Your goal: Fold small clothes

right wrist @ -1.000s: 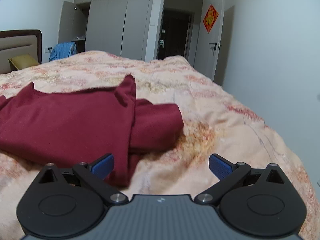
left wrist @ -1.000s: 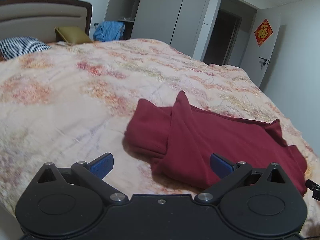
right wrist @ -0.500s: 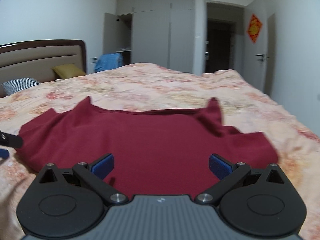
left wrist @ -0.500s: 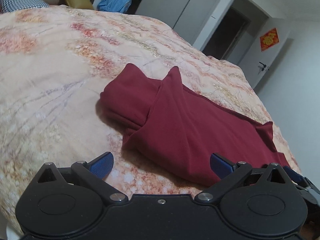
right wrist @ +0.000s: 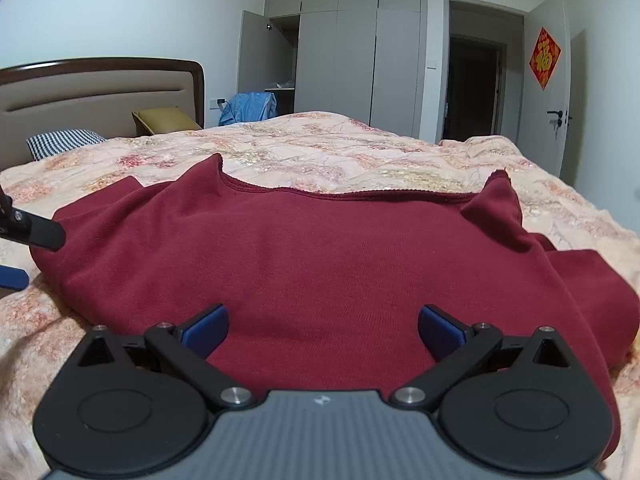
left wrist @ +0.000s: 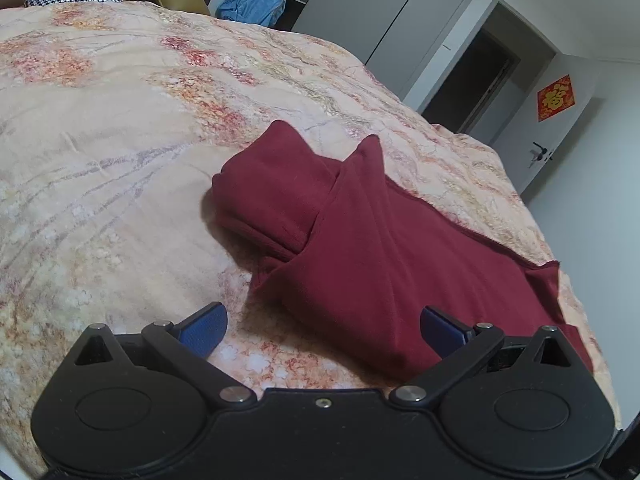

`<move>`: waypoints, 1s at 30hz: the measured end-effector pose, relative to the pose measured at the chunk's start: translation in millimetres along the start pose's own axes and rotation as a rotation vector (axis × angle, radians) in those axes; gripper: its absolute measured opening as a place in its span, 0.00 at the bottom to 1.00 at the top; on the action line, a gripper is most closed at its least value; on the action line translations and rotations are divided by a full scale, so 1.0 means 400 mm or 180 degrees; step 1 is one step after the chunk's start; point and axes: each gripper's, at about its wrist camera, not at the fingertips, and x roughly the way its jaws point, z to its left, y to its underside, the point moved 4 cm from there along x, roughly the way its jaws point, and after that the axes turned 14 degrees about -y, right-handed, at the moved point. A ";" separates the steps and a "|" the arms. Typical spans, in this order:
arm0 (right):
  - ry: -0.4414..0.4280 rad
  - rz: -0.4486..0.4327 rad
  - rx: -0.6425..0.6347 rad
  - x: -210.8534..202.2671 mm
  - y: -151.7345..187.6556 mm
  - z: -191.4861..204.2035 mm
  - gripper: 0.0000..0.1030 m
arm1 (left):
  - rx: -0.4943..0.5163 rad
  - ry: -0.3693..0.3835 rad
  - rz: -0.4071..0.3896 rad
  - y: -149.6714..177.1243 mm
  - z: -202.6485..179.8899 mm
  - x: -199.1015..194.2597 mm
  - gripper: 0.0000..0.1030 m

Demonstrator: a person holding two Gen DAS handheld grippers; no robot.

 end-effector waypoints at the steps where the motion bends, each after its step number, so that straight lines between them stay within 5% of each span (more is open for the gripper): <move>1: -0.0015 -0.0020 0.0019 -0.001 0.004 -0.003 1.00 | 0.0012 -0.0014 -0.0027 0.004 -0.001 0.000 0.99; 6: -0.0024 -0.0112 0.0037 -0.005 0.016 -0.003 1.00 | 0.0110 -0.0042 -0.0073 0.007 -0.009 0.000 0.99; 12: 0.0021 -0.0135 0.0001 -0.004 0.017 0.001 1.00 | -0.0179 0.0353 0.0019 -0.016 -0.011 0.022 0.99; 15: 0.0032 -0.0143 -0.0009 -0.006 0.018 0.002 1.00 | -0.0345 0.0340 0.0063 -0.022 -0.009 0.046 0.97; 30: 0.0030 -0.0149 -0.0008 -0.007 0.020 0.004 1.00 | -0.0703 0.0181 -0.0137 -0.068 0.025 0.108 0.61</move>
